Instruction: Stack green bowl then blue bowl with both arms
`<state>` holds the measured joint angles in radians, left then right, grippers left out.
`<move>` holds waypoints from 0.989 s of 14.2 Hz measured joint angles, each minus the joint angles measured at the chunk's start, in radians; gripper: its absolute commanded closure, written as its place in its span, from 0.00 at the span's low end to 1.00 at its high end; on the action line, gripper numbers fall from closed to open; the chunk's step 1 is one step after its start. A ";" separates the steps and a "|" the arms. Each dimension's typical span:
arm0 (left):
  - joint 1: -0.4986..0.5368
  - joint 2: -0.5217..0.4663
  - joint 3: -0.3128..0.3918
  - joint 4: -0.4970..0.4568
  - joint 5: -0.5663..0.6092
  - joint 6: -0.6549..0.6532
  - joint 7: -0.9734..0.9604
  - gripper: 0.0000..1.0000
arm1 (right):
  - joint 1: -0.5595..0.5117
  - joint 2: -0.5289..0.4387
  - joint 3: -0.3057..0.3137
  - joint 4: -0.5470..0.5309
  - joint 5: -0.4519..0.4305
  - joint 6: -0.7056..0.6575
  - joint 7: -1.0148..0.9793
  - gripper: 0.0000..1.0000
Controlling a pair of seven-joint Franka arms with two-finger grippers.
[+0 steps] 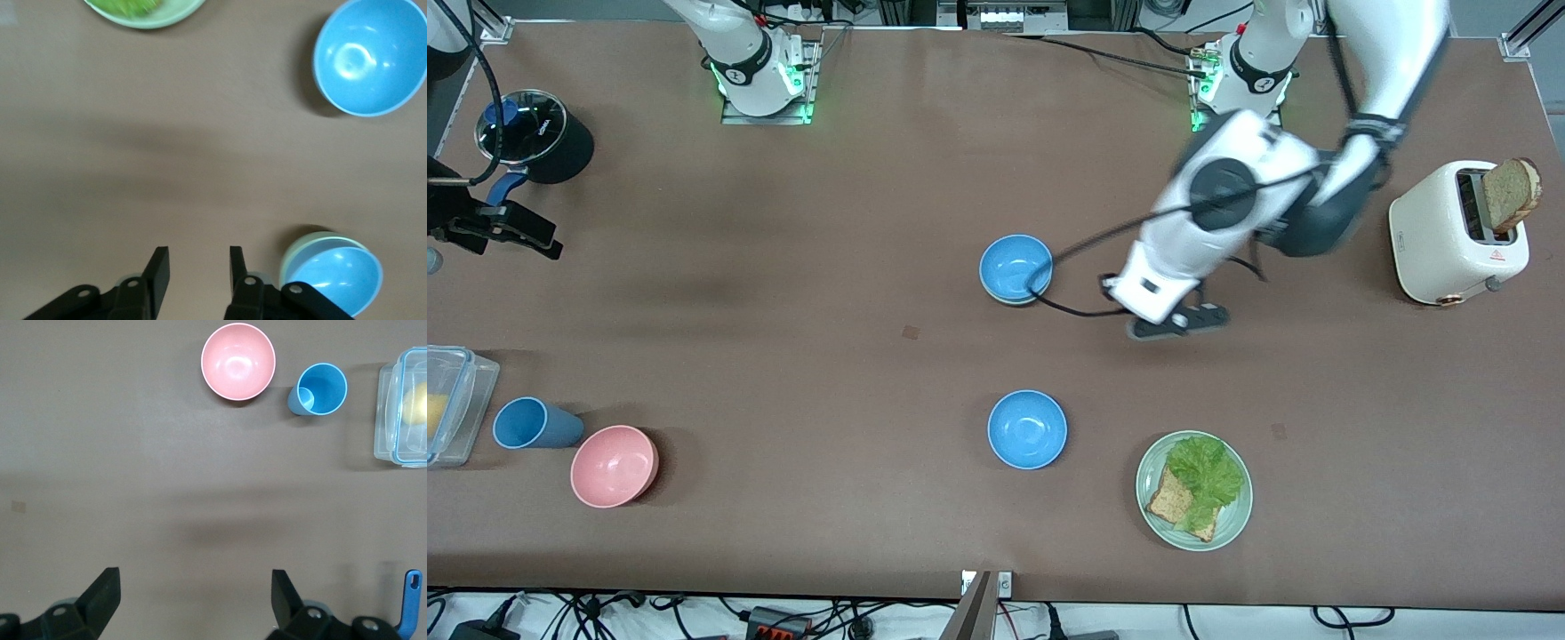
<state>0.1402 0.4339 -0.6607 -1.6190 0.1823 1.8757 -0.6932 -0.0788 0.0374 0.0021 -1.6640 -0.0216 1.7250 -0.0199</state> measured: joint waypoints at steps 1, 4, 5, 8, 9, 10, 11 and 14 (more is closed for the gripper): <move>0.009 -0.018 0.038 0.004 -0.019 -0.016 0.081 0.42 | 0.000 0.000 0.000 0.000 0.000 0.000 0.000 0.00; 0.013 -0.100 0.158 -0.011 -0.091 -0.054 0.254 0.00 | 0.000 0.000 0.000 0.000 0.000 0.000 0.000 0.00; 0.012 -0.132 0.195 -0.029 -0.102 -0.057 0.310 0.00 | 0.000 0.000 0.000 0.000 0.000 0.000 0.000 0.00; 0.009 -0.226 0.294 -0.086 -0.108 -0.058 0.435 0.00 | 0.000 0.000 0.000 0.000 0.000 0.000 0.000 0.00; 0.009 -0.257 0.327 -0.098 -0.109 -0.058 0.451 0.00 | 0.000 0.000 0.000 0.000 0.000 0.000 0.000 0.00; 0.008 -0.289 0.361 -0.109 -0.109 -0.057 0.460 0.00 | 0.000 0.000 0.000 0.000 0.000 0.000 0.000 0.00; 0.005 -0.316 0.398 -0.117 -0.109 -0.058 0.464 0.00 | 0.000 0.000 0.001 0.000 0.000 0.000 0.000 0.00; -0.043 -0.364 0.517 -0.128 -0.111 -0.095 0.518 0.00 | 0.000 0.000 0.001 0.000 0.000 0.000 0.000 0.00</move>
<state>0.0975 0.0695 -0.1437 -1.7467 0.0711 1.7811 -0.1750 -0.0786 0.0375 0.0030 -1.6642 -0.0216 1.7252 -0.0200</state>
